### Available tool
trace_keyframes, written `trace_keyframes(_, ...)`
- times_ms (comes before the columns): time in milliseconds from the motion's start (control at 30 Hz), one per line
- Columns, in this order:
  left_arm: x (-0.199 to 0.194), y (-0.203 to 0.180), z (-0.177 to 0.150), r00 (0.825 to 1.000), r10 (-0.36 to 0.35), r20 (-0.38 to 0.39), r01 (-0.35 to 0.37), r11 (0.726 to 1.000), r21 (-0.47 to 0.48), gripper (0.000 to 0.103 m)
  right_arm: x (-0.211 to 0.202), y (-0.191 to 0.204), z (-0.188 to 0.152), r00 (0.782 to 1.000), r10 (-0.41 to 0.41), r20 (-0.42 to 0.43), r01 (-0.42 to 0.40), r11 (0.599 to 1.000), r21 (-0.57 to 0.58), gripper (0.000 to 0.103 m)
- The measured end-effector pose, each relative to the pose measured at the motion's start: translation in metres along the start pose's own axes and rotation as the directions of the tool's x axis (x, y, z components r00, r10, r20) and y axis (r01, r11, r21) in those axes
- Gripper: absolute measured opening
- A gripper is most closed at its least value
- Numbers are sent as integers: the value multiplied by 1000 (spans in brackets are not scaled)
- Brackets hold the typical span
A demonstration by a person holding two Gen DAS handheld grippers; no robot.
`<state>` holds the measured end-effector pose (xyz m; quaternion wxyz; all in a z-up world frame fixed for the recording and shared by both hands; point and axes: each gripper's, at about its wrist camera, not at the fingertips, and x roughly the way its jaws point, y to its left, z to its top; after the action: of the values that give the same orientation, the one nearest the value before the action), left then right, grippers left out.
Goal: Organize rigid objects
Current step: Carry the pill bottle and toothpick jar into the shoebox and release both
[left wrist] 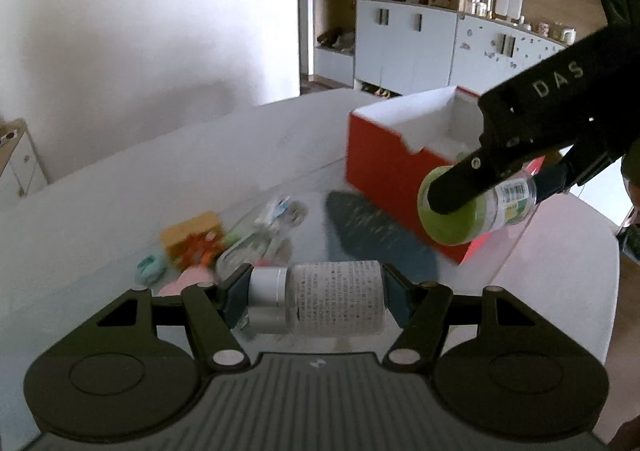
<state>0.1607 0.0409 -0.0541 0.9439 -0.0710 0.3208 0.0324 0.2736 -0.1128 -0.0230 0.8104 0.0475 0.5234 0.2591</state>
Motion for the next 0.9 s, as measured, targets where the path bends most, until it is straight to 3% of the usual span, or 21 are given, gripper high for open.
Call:
trace_keyframes(500, 41, -69, 83, 1000, 15, 13, -15, 999, -45, 68, -19, -100, 49, 999, -13, 31, 15, 998, -62, 84)
trace_keyframes(900, 106, -123, 143, 1000, 26, -17, -27, 998, -64, 68, -16, -164, 90, 998, -50, 26, 53, 988, -147, 84)
